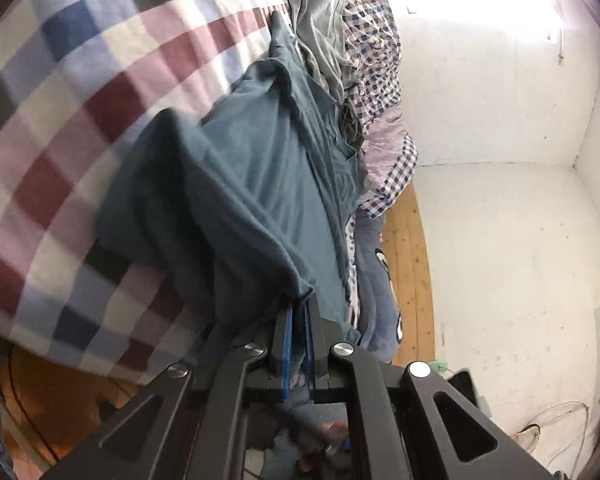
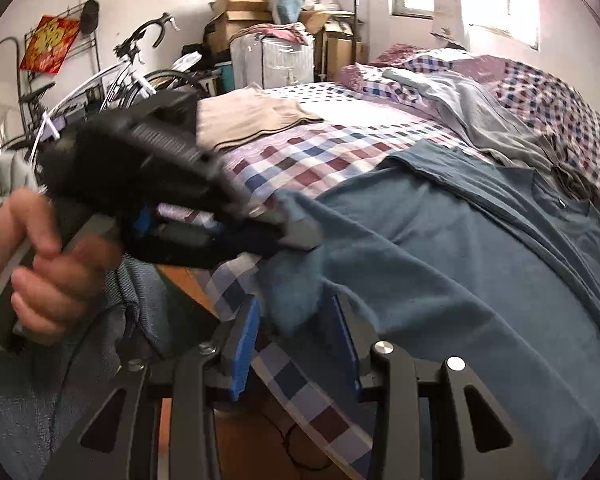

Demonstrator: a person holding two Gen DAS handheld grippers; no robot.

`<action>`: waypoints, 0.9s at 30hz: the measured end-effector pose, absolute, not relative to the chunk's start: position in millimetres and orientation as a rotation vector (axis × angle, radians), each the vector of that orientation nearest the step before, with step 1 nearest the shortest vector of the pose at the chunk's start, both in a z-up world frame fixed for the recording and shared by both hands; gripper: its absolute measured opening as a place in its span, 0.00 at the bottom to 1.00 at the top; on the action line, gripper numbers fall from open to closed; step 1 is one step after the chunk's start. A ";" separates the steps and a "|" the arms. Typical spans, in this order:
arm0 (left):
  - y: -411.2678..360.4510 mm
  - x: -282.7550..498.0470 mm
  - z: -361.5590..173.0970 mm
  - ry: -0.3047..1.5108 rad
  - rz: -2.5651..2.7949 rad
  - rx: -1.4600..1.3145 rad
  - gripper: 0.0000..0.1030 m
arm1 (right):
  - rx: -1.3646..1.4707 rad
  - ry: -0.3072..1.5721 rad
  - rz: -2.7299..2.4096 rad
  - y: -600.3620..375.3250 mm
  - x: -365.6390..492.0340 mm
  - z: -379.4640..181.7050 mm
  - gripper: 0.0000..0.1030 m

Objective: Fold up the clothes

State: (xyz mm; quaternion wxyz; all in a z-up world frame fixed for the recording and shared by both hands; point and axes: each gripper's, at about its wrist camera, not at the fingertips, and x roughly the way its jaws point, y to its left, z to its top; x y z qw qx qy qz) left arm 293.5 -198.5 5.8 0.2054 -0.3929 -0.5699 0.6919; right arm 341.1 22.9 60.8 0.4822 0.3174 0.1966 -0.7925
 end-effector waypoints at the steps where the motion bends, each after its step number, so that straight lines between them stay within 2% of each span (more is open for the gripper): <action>1: -197.7 288.7 4.6 -1.605 1.908 -1.084 0.04 | 0.767 0.493 -1.935 22.0 342.6 59.7 0.38; 11: -188.3 249.4 -0.3 -1.665 1.804 -1.060 0.04 | 0.627 0.731 -2.123 2.9 341.7 47.6 0.38; 13: -189.2 247.9 1.0 -1.658 1.817 -1.065 0.04 | 0.639 0.704 -2.129 4.7 335.3 49.7 0.38; 15: -191.9 246.6 1.5 -1.657 1.831 -1.077 0.11 | 0.650 0.677 -2.136 6.6 328.9 51.8 0.34; 16: -194.4 247.2 2.6 -1.658 1.848 -1.077 0.25 | 0.656 0.664 -2.139 7.5 325.7 52.8 0.33; 17: -197.2 248.5 3.1 -1.671 1.856 -1.066 0.44 | 0.661 0.651 -2.142 8.5 322.5 53.9 0.33; 19: -206.9 253.1 5.6 -1.704 1.871 -1.022 0.58 | 0.697 0.612 -2.157 12.2 313.1 54.6 0.33; 23: -215.3 255.4 10.3 -1.700 1.946 -1.017 0.59 | 0.797 0.494 -2.194 24.8 291.7 55.1 0.33; 27: -205.2 252.9 19.0 -1.620 1.970 -1.062 0.59 | 0.877 0.336 -2.214 42.4 274.6 59.3 0.34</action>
